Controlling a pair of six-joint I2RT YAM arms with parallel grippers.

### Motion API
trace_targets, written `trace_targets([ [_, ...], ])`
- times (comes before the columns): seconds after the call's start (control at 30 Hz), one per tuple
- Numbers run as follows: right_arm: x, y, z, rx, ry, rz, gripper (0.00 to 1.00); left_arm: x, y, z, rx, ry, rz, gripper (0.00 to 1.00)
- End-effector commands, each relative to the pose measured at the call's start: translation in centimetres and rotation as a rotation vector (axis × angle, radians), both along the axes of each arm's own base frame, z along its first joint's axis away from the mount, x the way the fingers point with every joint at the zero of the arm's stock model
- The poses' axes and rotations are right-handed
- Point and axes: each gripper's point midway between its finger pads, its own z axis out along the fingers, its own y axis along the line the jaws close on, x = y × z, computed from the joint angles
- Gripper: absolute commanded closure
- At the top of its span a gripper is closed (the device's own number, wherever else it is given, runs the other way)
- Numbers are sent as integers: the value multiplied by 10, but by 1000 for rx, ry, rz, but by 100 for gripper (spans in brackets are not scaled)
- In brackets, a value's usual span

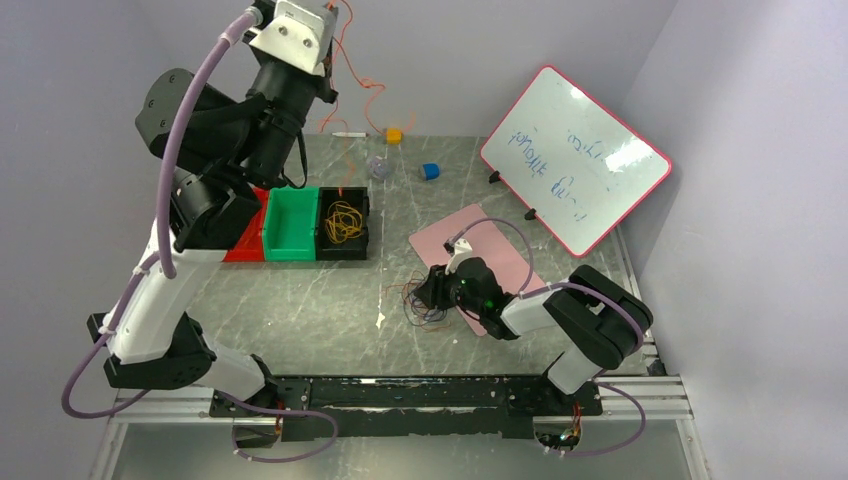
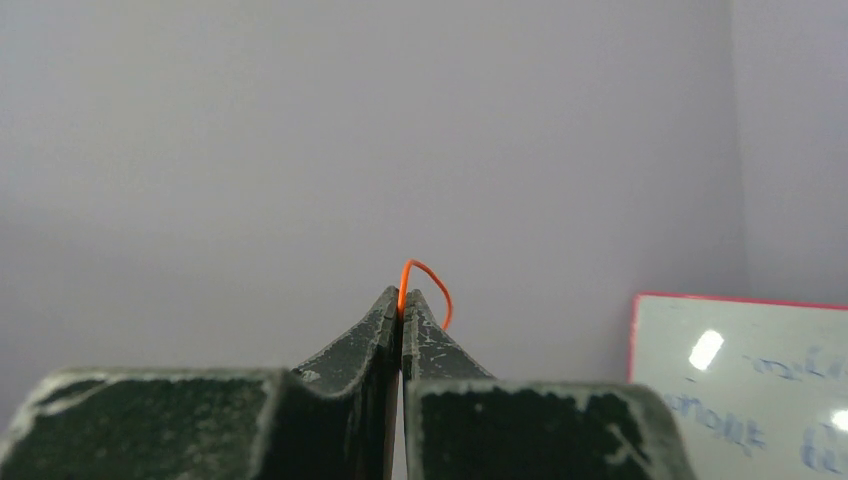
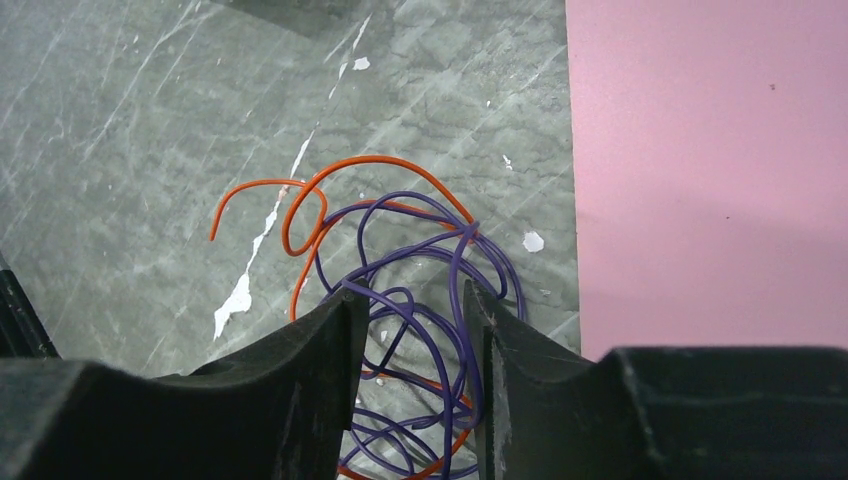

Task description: Untangle the cables

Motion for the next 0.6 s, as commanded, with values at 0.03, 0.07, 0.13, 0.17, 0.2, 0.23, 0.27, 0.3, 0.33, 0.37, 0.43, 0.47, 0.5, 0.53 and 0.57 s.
trace_targets([
  [0.03,2,1,10,6,-35,0,56,8,34,17,0,-75,186,93],
  [0.07,3,1,13,8,-40,1,55,11,35,13,11,-66,196,93],
  [0.13,4,2,17,9,-49,5,55,18,37,3,29,-47,212,93],
  [0.17,4,3,19,8,-54,11,54,21,39,-1,32,-38,219,93],
  [0.2,3,3,22,11,-59,19,54,25,41,-6,35,-26,222,93],
  [0.23,3,4,25,14,-64,27,53,30,44,-10,40,-13,224,93],
  [0.27,2,6,29,19,-71,38,52,36,47,-15,41,2,226,93],
  [0.3,2,7,33,26,-82,46,51,42,50,-20,45,17,230,93],
  [0.33,2,8,38,33,-92,52,50,47,54,-26,48,32,238,93],
  [0.37,2,9,43,40,-102,60,49,52,59,-31,49,44,250,93],
  [0.43,3,11,54,53,-127,68,47,62,69,-41,48,66,274,93],
  [0.47,4,12,62,63,-142,70,46,67,75,-45,44,79,284,93],
  [0.5,5,12,67,69,-152,71,45,72,81,-50,42,94,296,93],
  [0.53,5,13,71,71,-162,73,45,78,88,-54,38,109,307,93],
  [0.57,6,13,76,75,-170,74,44,82,95,-58,38,123,321,93],
])
